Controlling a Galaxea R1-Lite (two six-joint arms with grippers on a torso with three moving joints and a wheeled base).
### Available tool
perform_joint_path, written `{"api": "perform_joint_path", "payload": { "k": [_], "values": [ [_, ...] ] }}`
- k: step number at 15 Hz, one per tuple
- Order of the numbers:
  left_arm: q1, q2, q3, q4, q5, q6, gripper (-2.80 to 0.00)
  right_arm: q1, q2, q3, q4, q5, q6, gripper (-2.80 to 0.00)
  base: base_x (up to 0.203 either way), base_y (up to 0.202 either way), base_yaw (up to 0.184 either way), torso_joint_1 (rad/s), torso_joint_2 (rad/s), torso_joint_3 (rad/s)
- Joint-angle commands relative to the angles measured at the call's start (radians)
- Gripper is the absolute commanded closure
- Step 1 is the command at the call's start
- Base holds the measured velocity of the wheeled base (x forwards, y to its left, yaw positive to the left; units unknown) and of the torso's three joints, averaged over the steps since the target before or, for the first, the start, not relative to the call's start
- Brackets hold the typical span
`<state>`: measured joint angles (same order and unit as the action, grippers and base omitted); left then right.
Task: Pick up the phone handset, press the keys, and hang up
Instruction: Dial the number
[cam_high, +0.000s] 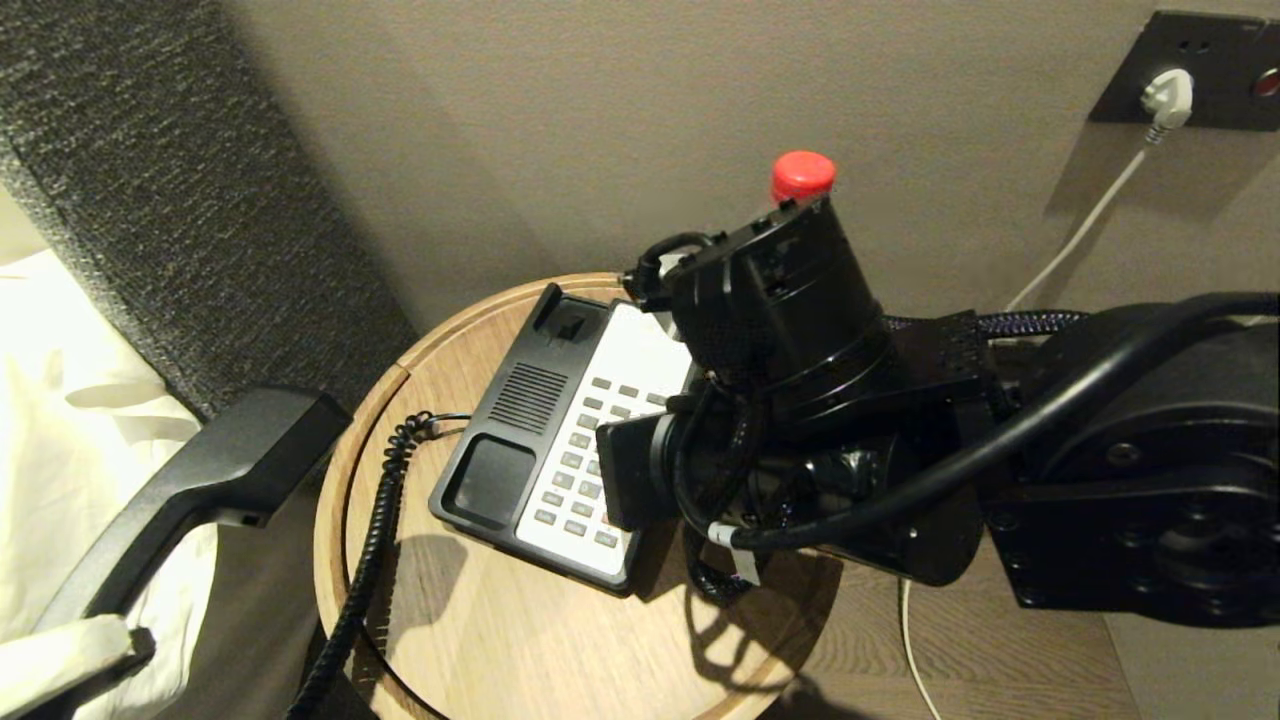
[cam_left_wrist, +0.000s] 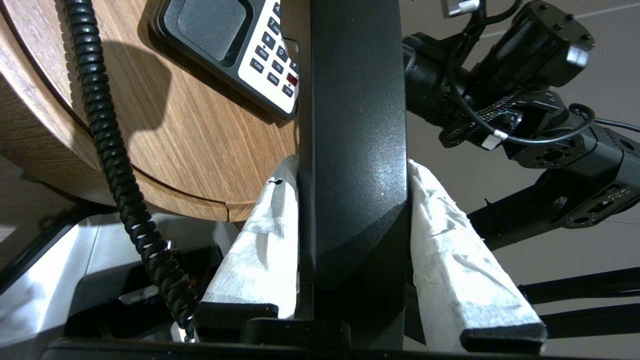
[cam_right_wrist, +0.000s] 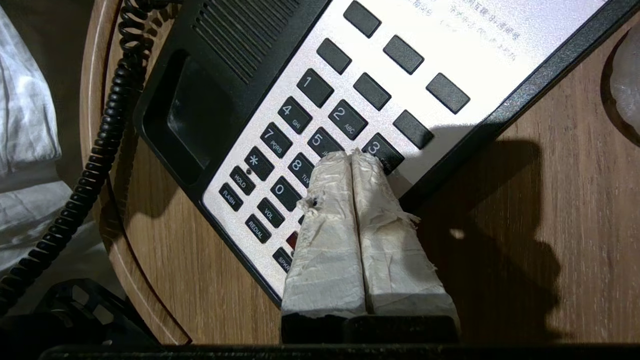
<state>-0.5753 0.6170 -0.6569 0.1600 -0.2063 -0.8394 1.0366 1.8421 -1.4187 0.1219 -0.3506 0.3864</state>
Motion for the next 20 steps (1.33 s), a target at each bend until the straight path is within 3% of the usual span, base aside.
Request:
{"api": "perform_joint_path", "payload": {
  "k": [1,20],
  "values": [
    [0.0,0.0,0.002,0.001,-0.001,-0.004,0.0,-0.001,0.007,-0.002,0.001,-0.005,0.002,0.0,0.0,0.0,0.0,0.0,0.0,0.0],
    [0.0,-0.003,0.006,0.001,-0.001,-0.004,0.0,-0.017,0.017,0.027,0.002,-0.011,-0.004,0.0,0.0,0.0,0.0,0.0,0.0,0.0]
  ]
}}
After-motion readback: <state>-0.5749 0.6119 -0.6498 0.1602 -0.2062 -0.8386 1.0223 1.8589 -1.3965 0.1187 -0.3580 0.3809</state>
